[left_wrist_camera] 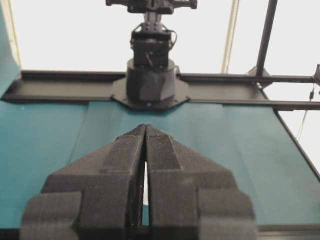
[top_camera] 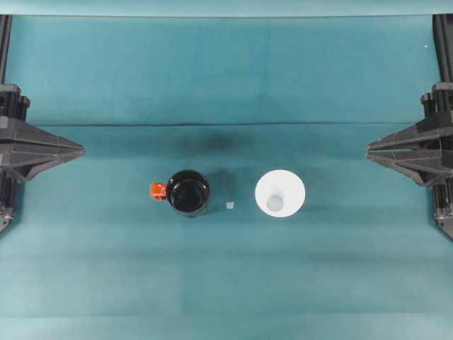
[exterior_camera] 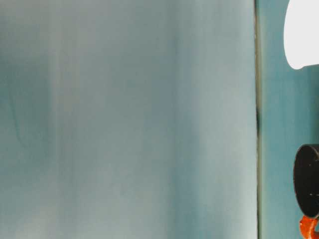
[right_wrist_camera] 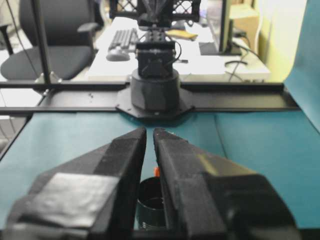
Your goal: Put the paper cup into the moved red handle cup holder.
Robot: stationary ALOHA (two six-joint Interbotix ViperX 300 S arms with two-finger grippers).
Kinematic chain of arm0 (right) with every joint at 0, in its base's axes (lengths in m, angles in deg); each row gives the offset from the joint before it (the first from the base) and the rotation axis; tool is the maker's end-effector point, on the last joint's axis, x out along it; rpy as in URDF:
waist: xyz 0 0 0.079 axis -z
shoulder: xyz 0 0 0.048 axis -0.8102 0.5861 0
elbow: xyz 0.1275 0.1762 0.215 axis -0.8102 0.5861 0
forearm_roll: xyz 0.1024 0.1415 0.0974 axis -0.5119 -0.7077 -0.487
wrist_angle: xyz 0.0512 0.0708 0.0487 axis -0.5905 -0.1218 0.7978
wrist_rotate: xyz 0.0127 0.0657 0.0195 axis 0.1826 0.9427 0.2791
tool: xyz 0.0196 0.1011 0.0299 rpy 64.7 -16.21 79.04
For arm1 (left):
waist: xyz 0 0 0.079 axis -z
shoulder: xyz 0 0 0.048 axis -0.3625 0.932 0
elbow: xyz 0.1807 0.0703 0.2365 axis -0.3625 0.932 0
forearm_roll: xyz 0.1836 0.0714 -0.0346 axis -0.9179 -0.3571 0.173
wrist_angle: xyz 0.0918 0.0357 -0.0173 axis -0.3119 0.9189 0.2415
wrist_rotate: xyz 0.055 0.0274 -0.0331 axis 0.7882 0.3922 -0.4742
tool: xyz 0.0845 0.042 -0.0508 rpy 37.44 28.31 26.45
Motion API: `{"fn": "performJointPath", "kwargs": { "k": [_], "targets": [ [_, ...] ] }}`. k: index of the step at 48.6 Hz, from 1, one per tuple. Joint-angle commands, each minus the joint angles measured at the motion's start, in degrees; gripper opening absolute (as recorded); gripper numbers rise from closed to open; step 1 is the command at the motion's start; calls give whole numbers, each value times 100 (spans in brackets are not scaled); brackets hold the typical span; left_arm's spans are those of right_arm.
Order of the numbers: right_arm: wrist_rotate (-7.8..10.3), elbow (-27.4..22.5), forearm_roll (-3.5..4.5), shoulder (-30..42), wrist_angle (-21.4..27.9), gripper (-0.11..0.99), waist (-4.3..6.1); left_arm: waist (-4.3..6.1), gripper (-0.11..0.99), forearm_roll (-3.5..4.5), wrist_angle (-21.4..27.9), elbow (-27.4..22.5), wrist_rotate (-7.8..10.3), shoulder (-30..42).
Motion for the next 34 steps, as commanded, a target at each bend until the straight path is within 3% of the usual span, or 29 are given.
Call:
{"fn": "performJointPath", "kwargs": {
  "k": [1, 4, 7, 19, 26, 34],
  "targets": [
    [53, -44, -35, 35, -26, 0, 0, 79, 2, -79, 202, -246, -123, 114],
    [88, -97, -211, 35, 176, 1, 0, 114, 3, -70, 545, -396, -193, 167],
    [149, -167, -272, 35, 501, -5, 9, 105, 3, -70, 940, -545, -220, 229],
    [281, -413, -272, -97, 1828, -10, 9, 79, 3, -79, 2127, -976, -255, 519],
    [290, -492, -272, -193, 2162, -10, 9, 79, 3, -70, 2610, -1213, -237, 870],
    [290, -501, -281, -220, 2461, -10, 70, 79, 3, -70, 3595, -1538, -220, 1450]
  ]
}}
